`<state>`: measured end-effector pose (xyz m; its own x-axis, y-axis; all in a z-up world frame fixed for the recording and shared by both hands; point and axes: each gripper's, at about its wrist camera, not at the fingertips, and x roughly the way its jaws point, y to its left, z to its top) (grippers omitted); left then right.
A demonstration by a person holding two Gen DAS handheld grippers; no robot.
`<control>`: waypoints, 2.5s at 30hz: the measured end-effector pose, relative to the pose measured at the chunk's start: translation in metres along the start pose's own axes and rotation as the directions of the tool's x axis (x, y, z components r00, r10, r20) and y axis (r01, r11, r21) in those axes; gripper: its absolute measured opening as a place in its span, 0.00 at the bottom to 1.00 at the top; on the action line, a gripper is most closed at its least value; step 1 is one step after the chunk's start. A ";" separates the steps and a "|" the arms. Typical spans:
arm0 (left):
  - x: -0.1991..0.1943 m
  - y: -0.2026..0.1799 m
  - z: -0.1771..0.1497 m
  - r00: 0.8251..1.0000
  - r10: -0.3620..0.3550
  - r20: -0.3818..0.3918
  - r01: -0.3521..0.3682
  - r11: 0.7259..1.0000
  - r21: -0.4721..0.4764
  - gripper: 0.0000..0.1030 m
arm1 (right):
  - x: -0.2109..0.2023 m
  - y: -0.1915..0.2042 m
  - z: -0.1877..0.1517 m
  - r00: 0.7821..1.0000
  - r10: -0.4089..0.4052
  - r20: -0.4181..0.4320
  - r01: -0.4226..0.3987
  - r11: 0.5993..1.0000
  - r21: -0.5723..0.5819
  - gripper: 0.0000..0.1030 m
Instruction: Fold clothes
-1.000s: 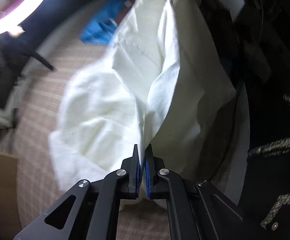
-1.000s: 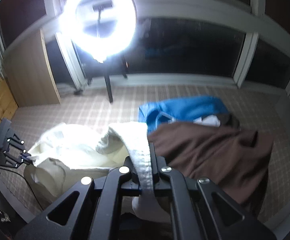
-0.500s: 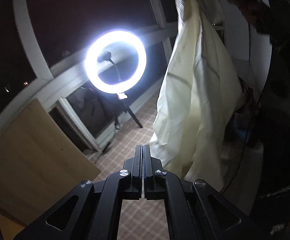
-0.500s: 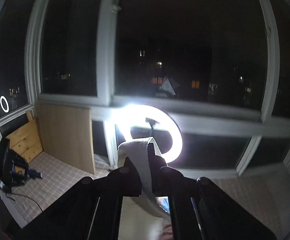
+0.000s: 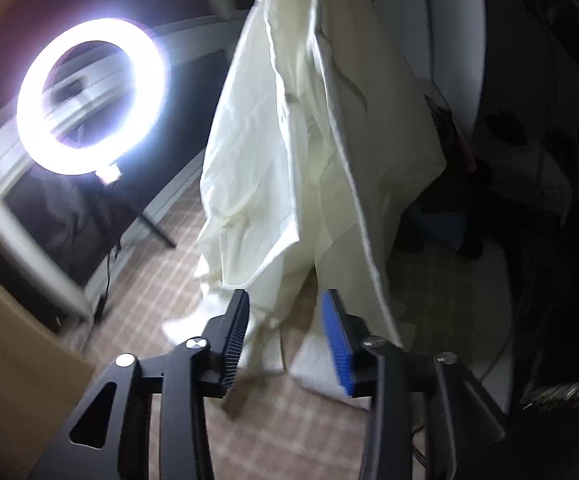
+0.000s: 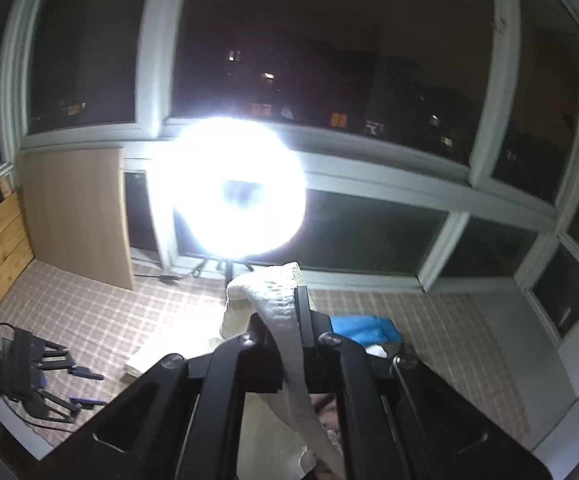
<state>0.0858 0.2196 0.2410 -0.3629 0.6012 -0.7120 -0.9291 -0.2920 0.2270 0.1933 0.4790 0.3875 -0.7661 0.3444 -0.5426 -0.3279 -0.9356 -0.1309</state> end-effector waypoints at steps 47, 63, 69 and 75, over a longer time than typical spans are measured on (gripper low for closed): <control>0.034 -0.094 -0.009 0.984 -0.024 0.176 0.080 0.945 -0.318 0.62 | 0.020 -0.030 -0.011 0.994 0.103 -0.039 -0.105 0.993 -0.051 0.03; 0.063 -0.047 -0.005 0.996 0.033 0.084 -0.001 0.936 -0.352 0.00 | 0.024 -0.045 -0.021 0.996 0.084 -0.041 -0.086 0.995 -0.043 0.03; -0.031 -0.001 0.015 0.975 0.199 0.100 -0.160 0.939 -0.305 0.00 | -0.013 -0.050 0.004 0.993 0.103 0.059 -0.104 0.995 0.012 0.03; -0.176 0.028 0.045 0.884 0.439 0.163 -0.410 0.893 -0.184 0.01 | -0.106 -0.015 0.058 0.965 0.105 0.239 -0.099 0.994 -0.035 0.03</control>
<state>0.1200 0.1394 0.4026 -0.7400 0.5243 -0.4214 -0.6683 -0.6443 0.3719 0.2472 0.4606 0.4954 -0.9061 0.2532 -0.3389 -0.2310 -0.9673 -0.1051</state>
